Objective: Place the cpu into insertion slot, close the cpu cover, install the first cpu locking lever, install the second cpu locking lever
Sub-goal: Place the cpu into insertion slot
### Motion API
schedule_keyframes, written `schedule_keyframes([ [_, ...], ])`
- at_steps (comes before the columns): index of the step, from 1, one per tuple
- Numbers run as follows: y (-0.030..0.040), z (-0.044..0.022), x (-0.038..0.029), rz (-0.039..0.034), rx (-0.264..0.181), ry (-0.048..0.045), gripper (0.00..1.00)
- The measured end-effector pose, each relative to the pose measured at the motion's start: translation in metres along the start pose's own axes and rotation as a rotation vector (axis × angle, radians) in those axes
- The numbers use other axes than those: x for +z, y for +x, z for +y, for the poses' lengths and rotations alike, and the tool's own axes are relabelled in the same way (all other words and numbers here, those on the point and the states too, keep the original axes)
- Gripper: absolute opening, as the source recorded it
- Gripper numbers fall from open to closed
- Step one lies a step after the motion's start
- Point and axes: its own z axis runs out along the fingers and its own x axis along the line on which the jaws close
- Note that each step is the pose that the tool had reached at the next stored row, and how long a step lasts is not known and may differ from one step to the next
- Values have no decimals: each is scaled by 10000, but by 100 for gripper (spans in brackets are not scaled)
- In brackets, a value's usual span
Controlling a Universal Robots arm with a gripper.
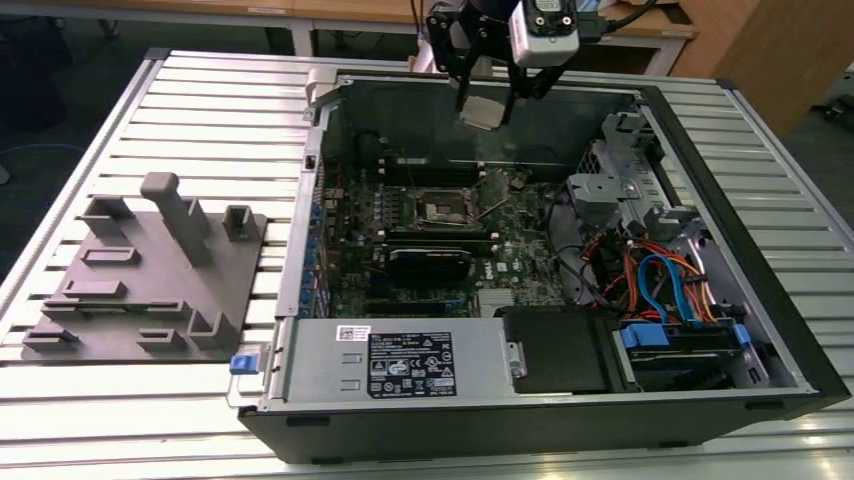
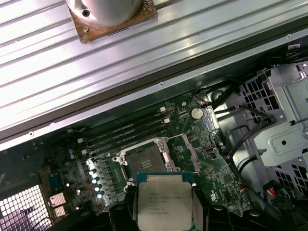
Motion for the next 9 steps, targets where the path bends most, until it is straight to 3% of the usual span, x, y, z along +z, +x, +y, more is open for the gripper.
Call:
schedule_keyframes([
  [9, -1, 0, 0, -18, 193, -4, 54],
])
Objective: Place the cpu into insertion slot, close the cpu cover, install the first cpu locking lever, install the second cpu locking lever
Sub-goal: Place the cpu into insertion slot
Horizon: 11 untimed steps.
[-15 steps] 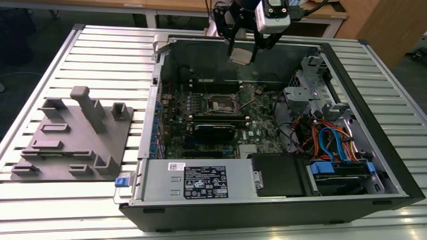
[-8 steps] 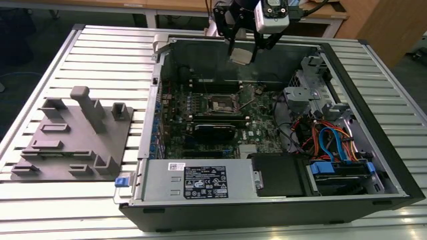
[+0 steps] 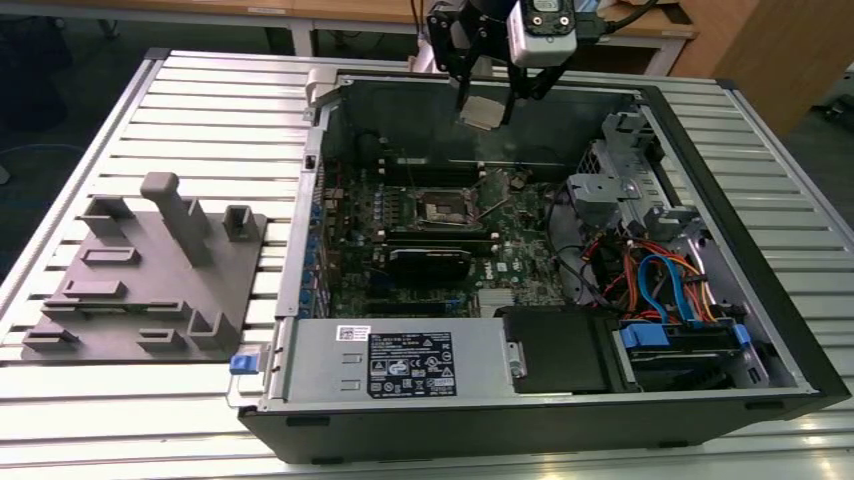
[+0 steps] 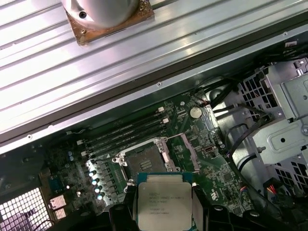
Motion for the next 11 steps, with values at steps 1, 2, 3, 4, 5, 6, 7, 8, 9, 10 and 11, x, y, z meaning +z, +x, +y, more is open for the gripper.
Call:
schedule_keyframes([
  [1, 0, 0, 0, -7, 70, -1, 54],
  [2, 0, 0, 0, -10, 126, -2, 54],
  [3, 0, 0, 0, -10, 127, -2, 54],
  [4, 0, 0, 0, -11, 129, -2, 54],
  [5, 0, 0, 0, -11, 131, -2, 54],
  [6, 0, 0, 0, -14, 160, -3, 54],
  [7, 0, 0, 0, -16, 191, -3, 54],
  [8, 0, 0, 0, -16, 192, -4, 54],
  [9, 0, 0, 0, -17, 193, -4, 54],
  [10, 0, 0, 0, -17, 195, -4, 54],
  [11, 0, 0, 0, -23, 249, -5, 54],
])
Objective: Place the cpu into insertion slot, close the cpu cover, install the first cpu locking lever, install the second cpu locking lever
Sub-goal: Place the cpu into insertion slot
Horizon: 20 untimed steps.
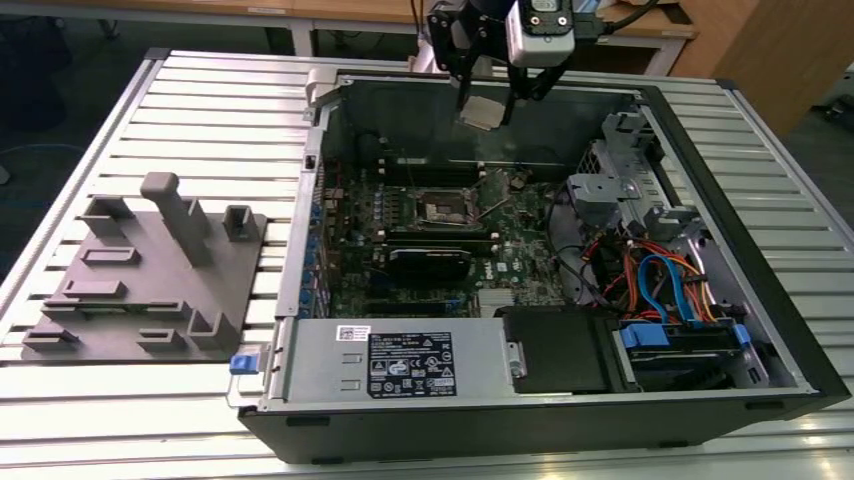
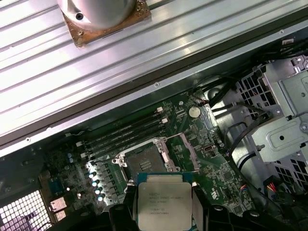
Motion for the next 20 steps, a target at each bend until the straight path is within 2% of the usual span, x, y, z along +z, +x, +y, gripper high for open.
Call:
schedule_keyframes([
  [4, -1, 0, 0, -9, 115, -2, 54],
  [6, -1, 0, 0, -29, 347, -5, 54],
  [9, -1, 0, 1, -31, 363, -7, 54],
  [11, 0, -1, 3, -56, 664, -12, 54],
  [15, -1, 0, 7, -67, 782, -16, 54],
  [20, -1, -2, 28, -145, 1676, -30, 54],
])
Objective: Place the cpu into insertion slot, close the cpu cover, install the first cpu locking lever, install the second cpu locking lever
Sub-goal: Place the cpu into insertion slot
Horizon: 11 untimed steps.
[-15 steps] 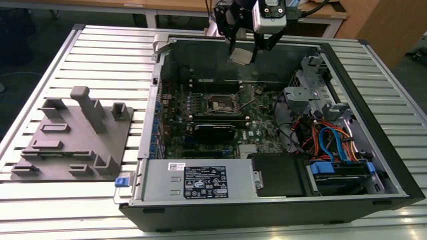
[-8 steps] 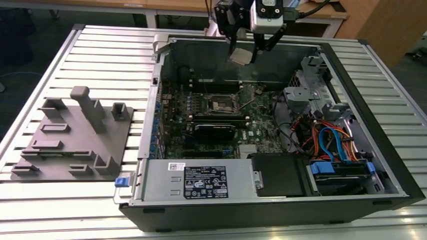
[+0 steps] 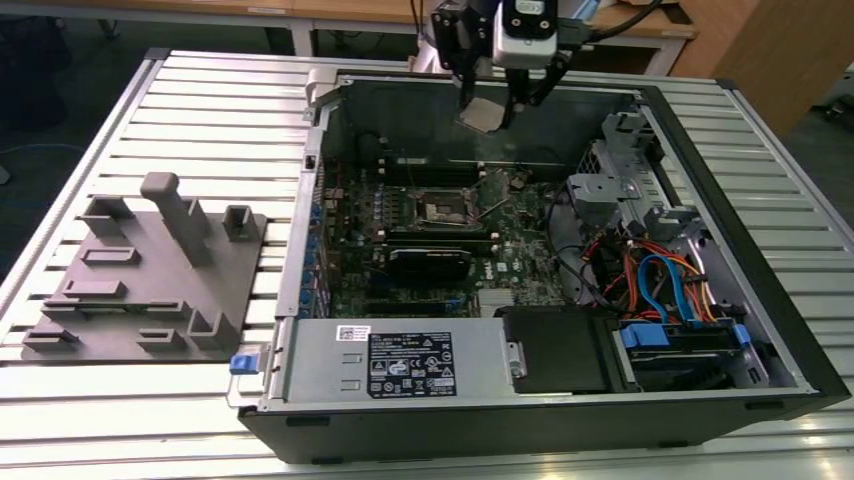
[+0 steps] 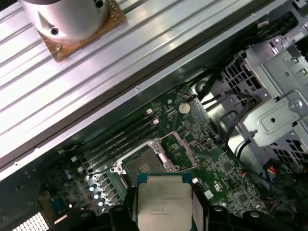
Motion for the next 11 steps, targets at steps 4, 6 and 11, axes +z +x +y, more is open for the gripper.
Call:
schedule_keyframes([
  [4, 0, -2, 17, -64, 733, -15, 54],
  [6, 0, -2, 24, -95, 1074, -20, 54],
  [11, 2, -1, 53, 50, 1479, 150, 54],
])
